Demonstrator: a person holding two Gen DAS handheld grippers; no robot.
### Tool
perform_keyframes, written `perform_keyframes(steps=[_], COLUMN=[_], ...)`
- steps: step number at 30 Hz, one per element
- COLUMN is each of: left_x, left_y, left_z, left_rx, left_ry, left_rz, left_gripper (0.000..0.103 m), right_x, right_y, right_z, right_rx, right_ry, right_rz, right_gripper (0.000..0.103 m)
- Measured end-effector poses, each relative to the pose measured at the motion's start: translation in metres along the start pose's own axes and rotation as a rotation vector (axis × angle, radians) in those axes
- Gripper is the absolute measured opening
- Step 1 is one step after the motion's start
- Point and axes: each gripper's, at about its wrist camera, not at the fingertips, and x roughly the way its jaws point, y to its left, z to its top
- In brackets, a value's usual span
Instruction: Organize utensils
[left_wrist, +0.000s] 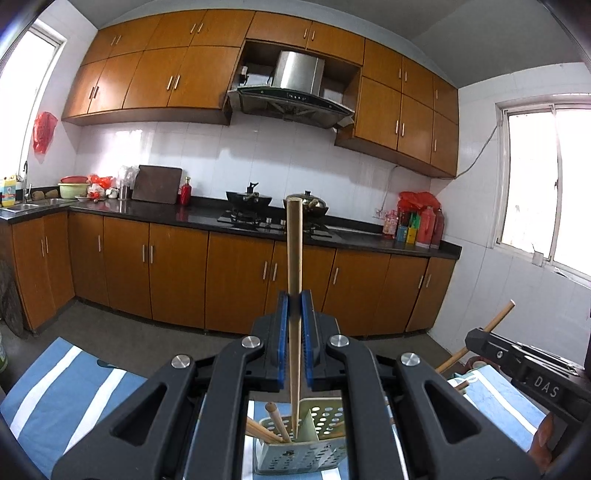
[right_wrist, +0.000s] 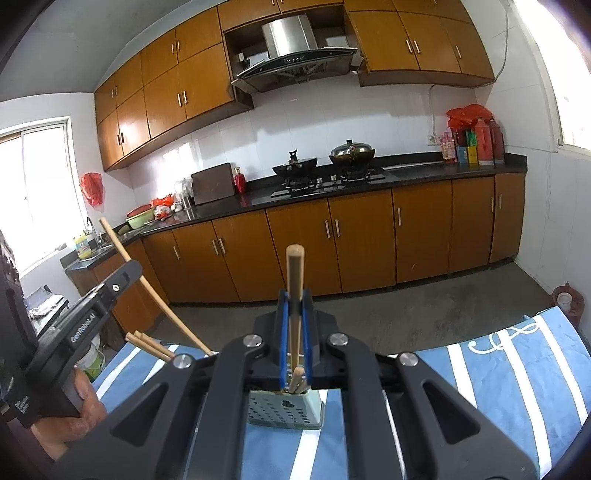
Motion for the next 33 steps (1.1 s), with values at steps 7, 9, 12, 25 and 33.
perform_keyframes(steps=[7,9,12,25,33], left_x=[0.0,-0.001,-0.005,-0.044,-0.082], left_y=[0.003,0.005,0.007,0.019,0.036], left_z=[0.0,0.0,0.005,0.01,-0.005], left_rx=[-0.01,-0.014,-0.025,-0.021,0.021], left_ry=[0.015,0.016,0.012,-0.014,0.0], left_rz=[-0.004,-0.004,-0.003,0.029,0.069], left_gripper=[0.008,0.008,0.008,0.028,0.065], right_x=[-0.002,-0.004,-0.008,-0.038,-0.07], right_y=[-0.001,-0.001,-0.001,-0.003,0.015], right_z=[0.002,0.001,0.001,-0.006,-0.025], right_rx=[0.018,0.018,0.021,0.008,-0.058], right_ry=[-0.005,-0.011,-0.018,-0.048,-0.084], right_rz=[-0.003,-0.007,-0.017,-0.061,-0.078], right_gripper=[0.018,0.019,0.021,0.03,0.055])
